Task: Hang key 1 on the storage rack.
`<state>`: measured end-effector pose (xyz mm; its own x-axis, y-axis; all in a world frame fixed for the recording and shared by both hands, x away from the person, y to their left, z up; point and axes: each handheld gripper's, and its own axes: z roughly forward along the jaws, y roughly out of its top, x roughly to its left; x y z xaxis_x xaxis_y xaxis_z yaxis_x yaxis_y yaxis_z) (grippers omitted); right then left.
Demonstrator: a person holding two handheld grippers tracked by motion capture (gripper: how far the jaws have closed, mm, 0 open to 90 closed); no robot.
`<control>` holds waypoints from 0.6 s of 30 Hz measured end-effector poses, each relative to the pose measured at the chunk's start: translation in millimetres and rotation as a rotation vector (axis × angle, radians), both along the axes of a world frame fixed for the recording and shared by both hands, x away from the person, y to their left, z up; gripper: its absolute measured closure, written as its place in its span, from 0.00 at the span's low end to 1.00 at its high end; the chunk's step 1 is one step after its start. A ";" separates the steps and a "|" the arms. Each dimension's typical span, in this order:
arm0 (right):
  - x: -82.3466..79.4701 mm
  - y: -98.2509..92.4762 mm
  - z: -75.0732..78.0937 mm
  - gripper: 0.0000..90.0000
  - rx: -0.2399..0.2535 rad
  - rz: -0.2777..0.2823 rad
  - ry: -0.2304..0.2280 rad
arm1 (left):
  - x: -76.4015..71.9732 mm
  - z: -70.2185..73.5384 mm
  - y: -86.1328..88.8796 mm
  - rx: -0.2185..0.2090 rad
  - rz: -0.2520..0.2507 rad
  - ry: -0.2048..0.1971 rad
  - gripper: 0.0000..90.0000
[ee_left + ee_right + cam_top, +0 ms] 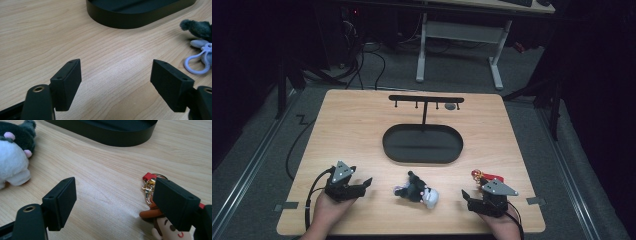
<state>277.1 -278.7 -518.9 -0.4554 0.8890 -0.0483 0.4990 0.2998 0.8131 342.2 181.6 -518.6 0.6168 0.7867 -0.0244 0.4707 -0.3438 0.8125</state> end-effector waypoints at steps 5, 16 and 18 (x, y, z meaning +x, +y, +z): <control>-0.3 0.8 0.3 0.20 -0.005 0.000 0.005 | -0.4 0.2 -1.2 0.003 -0.006 -0.001 0.28; 0.5 2.8 2.5 0.18 -0.005 0.005 0.035 | -1.8 0.1 -2.6 0.009 -0.015 -0.003 0.28; 0.5 2.7 3.2 0.18 -0.015 0.015 0.041 | -1.8 -0.1 -3.1 0.016 -0.019 -0.001 0.28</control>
<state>277.5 -276.0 -515.7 -0.4704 0.8814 -0.0425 0.5274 0.3194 0.7873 340.4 178.5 -518.7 0.6319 0.7749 -0.0117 0.4632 -0.3656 0.8073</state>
